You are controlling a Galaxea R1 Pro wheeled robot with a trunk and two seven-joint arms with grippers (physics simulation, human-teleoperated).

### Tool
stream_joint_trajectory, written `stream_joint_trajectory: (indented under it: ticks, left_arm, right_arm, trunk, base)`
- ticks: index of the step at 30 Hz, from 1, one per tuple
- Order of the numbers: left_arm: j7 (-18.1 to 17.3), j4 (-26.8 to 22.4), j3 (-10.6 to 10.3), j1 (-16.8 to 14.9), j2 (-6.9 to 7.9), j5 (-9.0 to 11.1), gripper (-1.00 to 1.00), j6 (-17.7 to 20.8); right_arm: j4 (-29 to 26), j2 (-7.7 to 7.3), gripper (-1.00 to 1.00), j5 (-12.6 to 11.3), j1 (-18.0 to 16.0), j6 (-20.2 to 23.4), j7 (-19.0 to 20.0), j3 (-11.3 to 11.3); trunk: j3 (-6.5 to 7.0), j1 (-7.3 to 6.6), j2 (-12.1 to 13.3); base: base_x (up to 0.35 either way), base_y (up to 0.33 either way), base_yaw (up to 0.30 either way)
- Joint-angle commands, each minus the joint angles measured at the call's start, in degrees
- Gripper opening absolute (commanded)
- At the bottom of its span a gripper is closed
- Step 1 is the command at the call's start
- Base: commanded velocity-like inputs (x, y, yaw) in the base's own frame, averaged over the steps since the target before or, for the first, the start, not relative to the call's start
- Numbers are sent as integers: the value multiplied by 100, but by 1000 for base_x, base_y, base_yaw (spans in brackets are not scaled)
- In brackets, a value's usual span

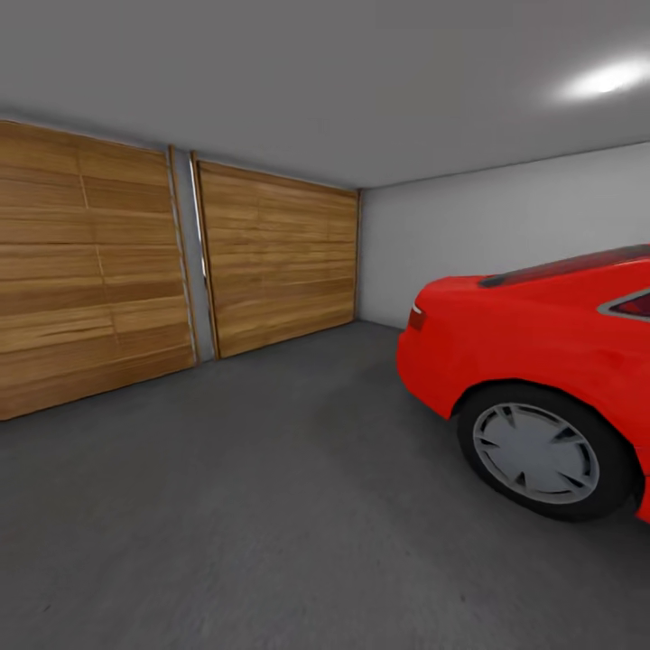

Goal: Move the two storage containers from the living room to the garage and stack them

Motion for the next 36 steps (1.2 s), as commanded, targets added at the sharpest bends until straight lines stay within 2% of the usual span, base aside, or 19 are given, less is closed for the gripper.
stream_joint_trajectory:
  ticks: [1,7,13,19,26,36]
  left_arm:
    - [0,-1,3,1,-3,32,100,-13]
    - [-3,50,16,1,-8,64,100,-16]
    - [1,66,25,1,-7,89,100,-18]
    - [-4,73,23,1,-11,129,100,-14]
    - [2,71,25,1,-22,139,100,-21]
    - [2,71,21,1,-17,147,100,-23]
  right_arm:
    - [4,2,100,-1,-2,-22,-1,0]
    - [4,-2,100,-1,-2,-42,-1,-3]
    - [11,-59,100,-15,-2,-258,-1,-18]
    - [13,-103,100,-17,-2,-312,-1,-26]
    - [13,-69,100,-3,-2,-313,-1,-24]
    - [12,-65,100,0,-2,-312,-1,-14]
  trunk:
    - [0,0,-2]
    - [24,0,-2]
    - [32,0,-2]
    - [32,0,-2]
    - [32,0,-2]
    - [32,0,-2]
  base:
    - [0,0,-286]
    - [0,0,-285]
    - [0,0,-255]
    - [0,0,-58]
    - [0,0,-48]
    - [0,0,-250]
